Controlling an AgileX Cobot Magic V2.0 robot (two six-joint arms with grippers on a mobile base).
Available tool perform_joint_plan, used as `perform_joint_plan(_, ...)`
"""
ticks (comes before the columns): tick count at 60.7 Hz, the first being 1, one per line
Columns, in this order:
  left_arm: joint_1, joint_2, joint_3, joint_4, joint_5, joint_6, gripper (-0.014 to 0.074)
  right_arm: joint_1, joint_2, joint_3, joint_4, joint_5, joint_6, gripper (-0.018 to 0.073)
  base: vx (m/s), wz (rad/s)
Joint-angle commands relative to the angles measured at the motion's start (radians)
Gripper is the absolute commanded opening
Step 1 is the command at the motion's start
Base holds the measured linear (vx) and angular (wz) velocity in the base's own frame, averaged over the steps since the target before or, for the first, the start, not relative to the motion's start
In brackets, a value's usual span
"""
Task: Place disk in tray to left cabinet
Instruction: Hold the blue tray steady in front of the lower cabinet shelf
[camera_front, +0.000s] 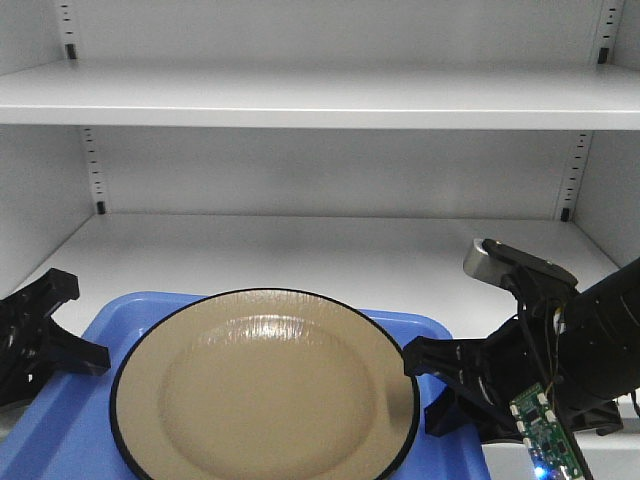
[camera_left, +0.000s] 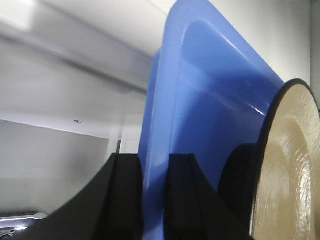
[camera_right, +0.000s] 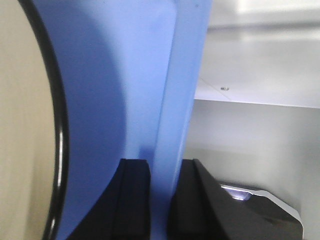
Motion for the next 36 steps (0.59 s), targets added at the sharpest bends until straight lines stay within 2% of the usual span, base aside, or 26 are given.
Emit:
perform_joint_plan(1,-0.035,-0.037,-0.033,-0.287,0.064,-0.02,0.0,0.031,-0.029,-0.044,0.212,-0.111,-0.017,-0.0004,0.24,-0.17)
perform_joint_plan(36,-0.035,-0.037,-0.033,-0.288,0.064,-0.02,0.0,0.031,-0.029,-0.044,0.212,-0.111,-0.017,-0.0004,0.18,-0.07)
